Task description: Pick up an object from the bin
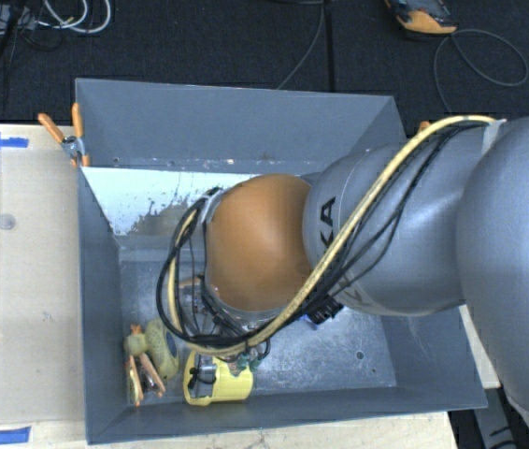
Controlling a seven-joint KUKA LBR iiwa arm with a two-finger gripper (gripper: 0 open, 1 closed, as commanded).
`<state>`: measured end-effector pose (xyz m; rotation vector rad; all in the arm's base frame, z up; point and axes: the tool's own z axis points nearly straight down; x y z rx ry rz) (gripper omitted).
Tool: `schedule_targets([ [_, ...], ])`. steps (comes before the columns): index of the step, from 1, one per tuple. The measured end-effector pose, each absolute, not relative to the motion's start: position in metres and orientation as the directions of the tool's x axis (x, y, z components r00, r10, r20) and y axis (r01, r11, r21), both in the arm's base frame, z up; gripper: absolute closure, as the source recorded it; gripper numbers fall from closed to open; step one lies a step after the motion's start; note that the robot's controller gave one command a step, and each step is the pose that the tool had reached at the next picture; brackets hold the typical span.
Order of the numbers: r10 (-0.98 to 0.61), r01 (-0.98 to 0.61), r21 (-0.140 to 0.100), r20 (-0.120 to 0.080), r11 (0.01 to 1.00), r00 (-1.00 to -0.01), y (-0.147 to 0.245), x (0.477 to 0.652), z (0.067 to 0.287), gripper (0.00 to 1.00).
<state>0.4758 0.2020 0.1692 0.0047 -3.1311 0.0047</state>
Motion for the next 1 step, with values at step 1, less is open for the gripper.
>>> schedule_targets([
  [1, 0.001, 0.001, -0.001, 0.003, 1.000, -1.000, 0.2011, 0.4777, 0.1736, 0.00],
])
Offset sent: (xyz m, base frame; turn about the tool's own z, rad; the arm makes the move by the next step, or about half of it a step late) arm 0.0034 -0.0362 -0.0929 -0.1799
